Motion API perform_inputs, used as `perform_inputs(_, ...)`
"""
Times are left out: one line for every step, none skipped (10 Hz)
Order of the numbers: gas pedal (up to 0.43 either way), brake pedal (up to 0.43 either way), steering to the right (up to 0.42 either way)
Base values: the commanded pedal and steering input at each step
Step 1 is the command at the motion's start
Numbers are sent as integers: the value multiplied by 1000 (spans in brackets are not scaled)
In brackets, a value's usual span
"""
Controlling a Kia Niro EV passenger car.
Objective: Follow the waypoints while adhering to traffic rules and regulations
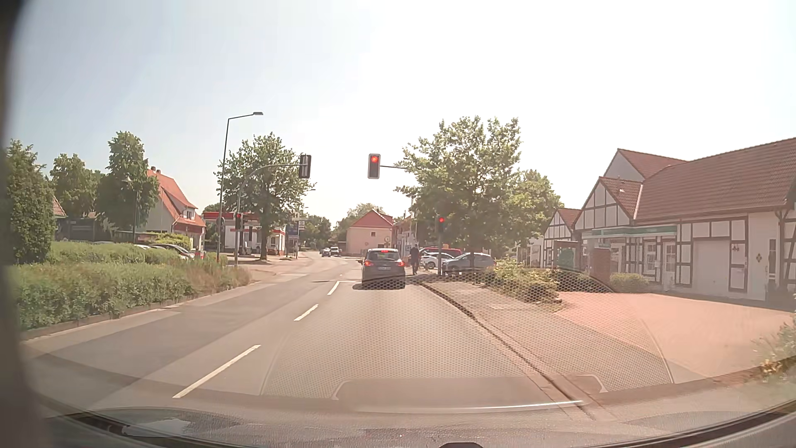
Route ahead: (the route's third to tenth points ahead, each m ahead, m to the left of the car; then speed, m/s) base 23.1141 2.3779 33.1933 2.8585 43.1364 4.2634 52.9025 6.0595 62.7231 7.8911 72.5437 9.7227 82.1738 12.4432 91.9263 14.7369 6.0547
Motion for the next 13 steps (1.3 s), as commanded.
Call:
perform_inputs(0, 12, -29)
perform_inputs(0, 55, -29)
perform_inputs(0, 79, -29)
perform_inputs(0, 98, -29)
perform_inputs(0, 110, -29)
perform_inputs(0, 128, -29)
perform_inputs(0, 134, -29)
perform_inputs(0, 140, -29)
perform_inputs(0, 140, -29)
perform_inputs(0, 140, -29)
perform_inputs(0, 146, -28)
perform_inputs(0, 146, -29)
perform_inputs(0, 146, -28)
